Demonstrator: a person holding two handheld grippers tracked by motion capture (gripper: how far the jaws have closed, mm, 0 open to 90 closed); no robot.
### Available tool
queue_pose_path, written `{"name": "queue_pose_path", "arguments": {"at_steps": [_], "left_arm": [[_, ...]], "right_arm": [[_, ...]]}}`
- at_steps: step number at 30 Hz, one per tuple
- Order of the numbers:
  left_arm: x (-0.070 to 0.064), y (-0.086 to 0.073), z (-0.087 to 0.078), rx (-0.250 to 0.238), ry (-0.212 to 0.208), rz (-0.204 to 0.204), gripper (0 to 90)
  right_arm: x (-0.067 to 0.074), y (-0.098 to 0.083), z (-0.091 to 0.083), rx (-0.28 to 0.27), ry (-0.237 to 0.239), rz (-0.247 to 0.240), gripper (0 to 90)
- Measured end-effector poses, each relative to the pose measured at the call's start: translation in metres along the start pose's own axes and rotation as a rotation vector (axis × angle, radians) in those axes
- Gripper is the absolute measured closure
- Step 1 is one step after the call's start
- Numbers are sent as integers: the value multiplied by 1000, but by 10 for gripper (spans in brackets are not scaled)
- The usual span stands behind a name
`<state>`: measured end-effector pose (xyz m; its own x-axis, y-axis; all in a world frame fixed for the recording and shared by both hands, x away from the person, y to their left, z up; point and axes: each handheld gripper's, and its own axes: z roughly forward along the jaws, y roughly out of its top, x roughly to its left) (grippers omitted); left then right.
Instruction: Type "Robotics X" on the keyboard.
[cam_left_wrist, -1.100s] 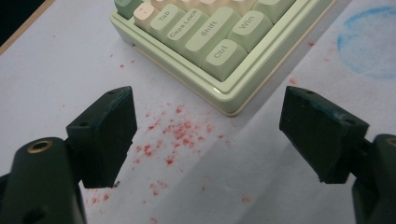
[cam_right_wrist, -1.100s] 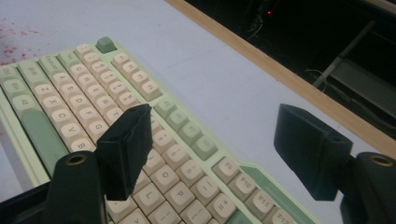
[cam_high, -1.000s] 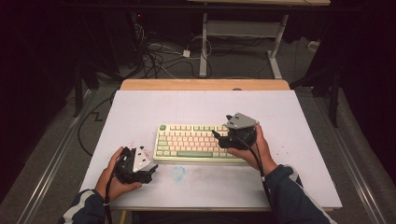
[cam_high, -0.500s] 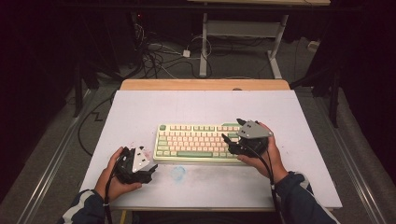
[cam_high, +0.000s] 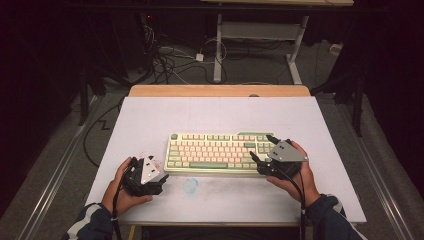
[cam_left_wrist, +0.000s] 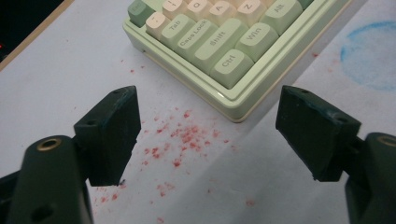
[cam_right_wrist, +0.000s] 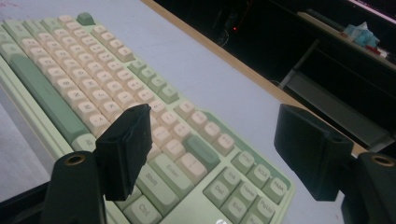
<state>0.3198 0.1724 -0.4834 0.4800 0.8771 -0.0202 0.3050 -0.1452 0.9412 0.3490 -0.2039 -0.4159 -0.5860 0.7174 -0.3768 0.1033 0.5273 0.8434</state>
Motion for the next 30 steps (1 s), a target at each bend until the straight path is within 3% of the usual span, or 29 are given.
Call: {"name": "queue_pose_path", "arguments": {"at_steps": [2, 5, 17, 23, 30], "left_arm": [[0, 3, 2, -20, 28, -37, 248], [3, 7, -1, -28, 9, -77, 260], [2, 14, -8, -40, -22, -79, 379], [3, 18, -9, -3, -65, -93, 571], [0, 24, -8, 29, -114, -74, 809]], "right_arm": [[-1, -4, -3, 2, -7, 2, 281], [-3, -9, -8, 8, -14, 12, 281], [-4, -34, -25, 31, -30, 31, 284], [0, -48, -35, 55, -21, 43, 284], [8, -54, -49, 33, -21, 3, 291]]}}
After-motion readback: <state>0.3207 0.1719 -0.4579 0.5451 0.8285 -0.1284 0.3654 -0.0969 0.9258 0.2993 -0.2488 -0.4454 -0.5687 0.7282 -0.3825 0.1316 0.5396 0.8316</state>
